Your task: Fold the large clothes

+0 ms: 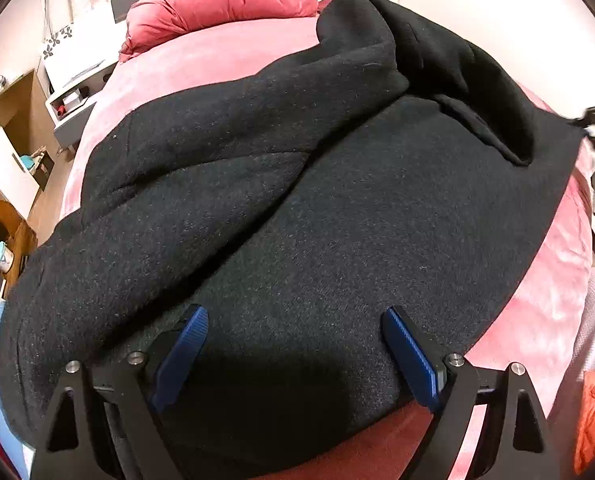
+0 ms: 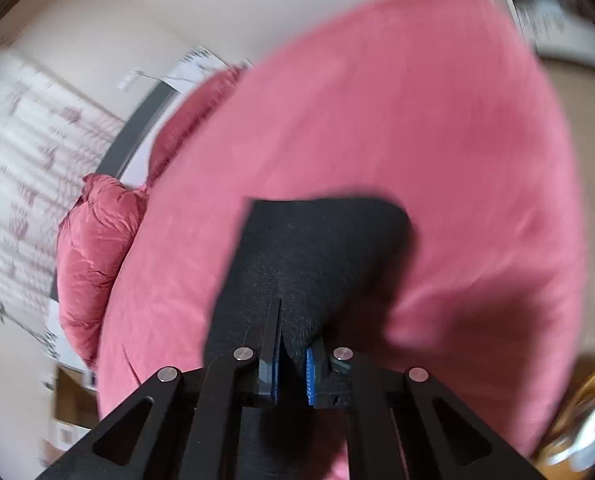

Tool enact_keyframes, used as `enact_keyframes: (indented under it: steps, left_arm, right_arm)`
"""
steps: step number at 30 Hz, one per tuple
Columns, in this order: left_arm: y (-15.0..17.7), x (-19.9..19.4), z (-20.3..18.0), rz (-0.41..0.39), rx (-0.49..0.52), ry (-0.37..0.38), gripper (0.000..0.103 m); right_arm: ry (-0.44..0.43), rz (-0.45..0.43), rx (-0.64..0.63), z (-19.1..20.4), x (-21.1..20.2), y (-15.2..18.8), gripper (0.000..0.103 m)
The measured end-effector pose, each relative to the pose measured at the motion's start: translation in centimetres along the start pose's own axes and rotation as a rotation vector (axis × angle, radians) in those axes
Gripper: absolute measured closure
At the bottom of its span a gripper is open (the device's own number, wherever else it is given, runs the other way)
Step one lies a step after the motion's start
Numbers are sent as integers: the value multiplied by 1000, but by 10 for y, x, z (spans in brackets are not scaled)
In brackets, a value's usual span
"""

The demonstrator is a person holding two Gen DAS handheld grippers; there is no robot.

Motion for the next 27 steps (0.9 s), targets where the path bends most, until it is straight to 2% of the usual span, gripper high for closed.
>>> enact_keyframes:
  steps: [2, 4, 7, 8, 10, 11, 12, 14, 15, 18, 21, 22, 23, 25, 27]
  left_arm:
    - [3, -2, -6, 11, 30, -4, 13]
    - [7, -5, -10, 15, 31, 7, 13]
    - [17, -11, -15, 17, 42, 23, 13]
    - [18, -14, -15, 17, 49, 27, 13]
    - [20, -22, -14, 15, 43, 43, 13]
    - [22, -29, -11, 6, 26, 49, 14]
    - [23, -34, -8, -4, 13, 46, 14]
    - [24, -51, 5, -46, -25, 24, 14]
    - [25, -59, 11, -73, -45, 12, 14]
    - [25, -88, 37, -159, -102, -47, 14]
    - [21, -115, 72, -260, -156, -122, 14]
    - [19, -123, 83, -289, -177, -146, 13]
    - [17, -127, 99, -314, -211, -176, 7]
    - [18, -132, 127, -319, -264, -225, 6]
    - [23, -131, 155, -316, -323, -251, 6]
  right_arm:
    - [32, -30, -54, 3, -26, -2, 95]
    - [112, 3, -78, -15, -36, 7, 95]
    - [293, 171, -52, -76, -8, 40, 88]
    - [323, 240, -39, -93, 5, 53, 80]
    - [284, 175, -51, -93, 0, 51, 76]
    - [301, 149, -76, -88, -4, 50, 69]
    - [374, 133, -128, -86, -12, 50, 65]
    - [508, 85, -214, -81, -31, 51, 65]
    - [542, 49, -242, -74, -42, 53, 65]
    - [493, -20, -360, -33, -68, 70, 65]
    - [403, 0, -492, 21, -70, 108, 64]
    - [355, 33, -519, 37, -66, 123, 64]
    - [284, 91, -550, 60, -61, 151, 64]
    - [185, 175, -587, 86, -57, 192, 64]
    - [57, 294, -654, 124, -51, 250, 64]
Point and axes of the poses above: each gripper's, at about its wrist camera, not at the fingertips, and x roughly the way its jaws point, z to its left, y to its underside, the point moved 9 cm from there along x, roughly the way its jaws point
